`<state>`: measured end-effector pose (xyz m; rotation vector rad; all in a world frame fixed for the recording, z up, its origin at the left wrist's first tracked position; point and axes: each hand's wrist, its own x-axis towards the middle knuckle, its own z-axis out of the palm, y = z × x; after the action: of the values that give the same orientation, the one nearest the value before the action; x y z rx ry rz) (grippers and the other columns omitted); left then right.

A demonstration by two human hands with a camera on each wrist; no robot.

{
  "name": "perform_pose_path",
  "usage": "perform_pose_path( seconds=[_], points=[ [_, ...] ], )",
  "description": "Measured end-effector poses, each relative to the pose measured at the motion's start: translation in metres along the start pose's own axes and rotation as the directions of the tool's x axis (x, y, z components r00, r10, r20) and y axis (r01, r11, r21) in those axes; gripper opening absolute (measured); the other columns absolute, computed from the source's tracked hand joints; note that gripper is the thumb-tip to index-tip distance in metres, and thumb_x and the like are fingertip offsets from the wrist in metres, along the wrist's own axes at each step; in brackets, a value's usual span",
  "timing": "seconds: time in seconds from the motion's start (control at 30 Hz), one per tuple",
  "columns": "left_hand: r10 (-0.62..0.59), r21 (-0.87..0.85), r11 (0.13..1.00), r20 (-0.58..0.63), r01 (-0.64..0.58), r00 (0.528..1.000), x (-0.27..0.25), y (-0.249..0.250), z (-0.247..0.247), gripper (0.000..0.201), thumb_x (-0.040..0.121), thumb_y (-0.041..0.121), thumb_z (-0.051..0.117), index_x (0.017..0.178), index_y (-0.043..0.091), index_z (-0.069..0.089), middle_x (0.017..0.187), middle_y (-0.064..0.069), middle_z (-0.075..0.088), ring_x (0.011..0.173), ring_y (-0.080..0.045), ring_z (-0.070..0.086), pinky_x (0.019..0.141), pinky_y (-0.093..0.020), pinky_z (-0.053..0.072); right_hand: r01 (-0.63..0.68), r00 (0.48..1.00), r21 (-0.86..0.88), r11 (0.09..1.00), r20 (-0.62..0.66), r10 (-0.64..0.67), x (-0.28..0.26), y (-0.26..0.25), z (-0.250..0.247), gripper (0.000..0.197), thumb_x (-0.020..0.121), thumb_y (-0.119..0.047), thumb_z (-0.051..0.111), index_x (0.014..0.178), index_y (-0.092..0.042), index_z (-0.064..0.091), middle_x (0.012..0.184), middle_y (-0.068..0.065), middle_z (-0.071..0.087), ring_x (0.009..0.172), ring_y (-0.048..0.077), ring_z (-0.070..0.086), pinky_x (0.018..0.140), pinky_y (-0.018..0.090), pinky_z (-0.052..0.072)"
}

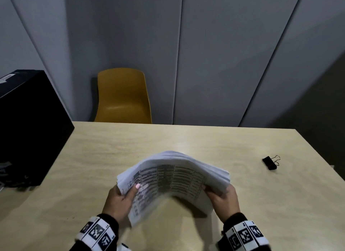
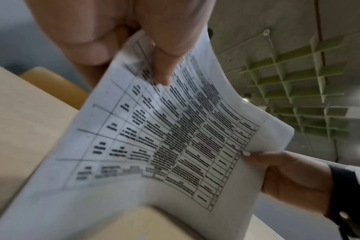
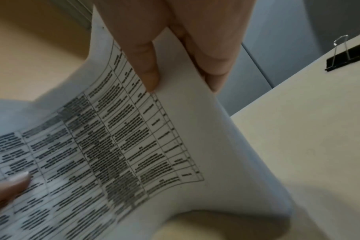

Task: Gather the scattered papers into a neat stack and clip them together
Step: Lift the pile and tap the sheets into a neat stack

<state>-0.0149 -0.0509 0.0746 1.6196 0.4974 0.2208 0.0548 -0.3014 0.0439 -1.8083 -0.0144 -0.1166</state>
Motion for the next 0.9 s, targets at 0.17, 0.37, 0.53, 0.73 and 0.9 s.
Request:
perform_pose_path(
  seconds=[0.17, 0.37, 0.53, 0.73, 0.9],
  points=[
    [-0.103, -0.165, 0.981, 0.008, 0.102, 0.995, 0.003, -0.011, -0.001, 0.023, 0.082, 0.017, 0.068, 0.104, 0.015, 0.064, 0.102, -0.013, 0.071, 0.103, -0.032, 0.063, 0.097, -0.049, 0.046, -0.099, 0.972, -0.055, 0.994, -0.218, 0.085, 0.001, -0.005, -0.001, 0.087, 0.066, -0.01, 0.08, 0.137, -0.023, 0.033, 0.123, 0.002, 0.051, 0.121, 0.025, 0.046, 0.1, 0.034, 0.041],
    [-0.224, -0.508, 0.812, 0.183, 0.287, 0.957, -0.008, -0.019, 0.014, 0.033, 0.055, 0.017, 0.084, 0.086, 0.008, 0.075, 0.098, -0.019, 0.073, 0.083, -0.028, 0.072, 0.07, -0.038, 0.059, -0.386, 0.904, 0.755, 0.531, 0.193, 0.382, -0.007, -0.019, 0.008, 0.096, 0.047, -0.01, 0.087, 0.129, -0.013, 0.039, 0.121, 0.025, 0.059, 0.098, 0.041, 0.064, 0.081, 0.059, 0.051],
    [-0.204, -0.53, 0.787, 0.262, 0.317, 0.943, -0.008, -0.021, 0.004, 0.046, 0.065, 0.007, 0.066, 0.11, 0.0, 0.06, 0.102, -0.022, 0.071, 0.087, -0.032, 0.071, 0.074, -0.045, 0.058, -0.383, 0.92, 0.7, 0.603, 0.346, 0.182, 0.0, -0.04, -0.006, 0.054, 0.06, 0.0, 0.079, 0.11, -0.005, 0.059, 0.091, 0.015, 0.073, 0.08, 0.035, 0.069, 0.062, 0.04, 0.057],
    [0.027, -0.362, 0.92, 0.441, 0.15, 0.897, 0.011, 0.014, -0.032, 0.088, 0.024, 0.037, 0.094, 0.104, 0.01, 0.066, 0.094, -0.017, 0.074, 0.079, -0.026, 0.072, 0.064, -0.034, 0.059, -0.221, 0.955, 0.556, 0.801, 0.29, 0.062, 0.013, -0.06, -0.025, 0.015, 0.07, 0.001, 0.066, 0.085, -0.005, 0.067, 0.073, 0.008, 0.073, 0.067, 0.025, 0.067, 0.058, 0.032, 0.057],
    [0.158, -0.06, 0.987, 0.327, -0.146, 0.932, 0.016, 0.038, -0.006, 0.052, 0.054, 0.048, 0.082, 0.092, 0.015, 0.07, 0.091, 0.001, 0.076, 0.088, -0.014, 0.071, 0.086, -0.035, 0.053, -0.122, 0.959, 0.375, 0.919, 0.282, 0.012, 0.006, -0.068, -0.004, 0.021, 0.079, 0.008, 0.061, 0.072, -0.008, 0.074, 0.075, 0.006, 0.074, 0.071, 0.021, 0.069, 0.07, 0.036, 0.056]
  ],
)
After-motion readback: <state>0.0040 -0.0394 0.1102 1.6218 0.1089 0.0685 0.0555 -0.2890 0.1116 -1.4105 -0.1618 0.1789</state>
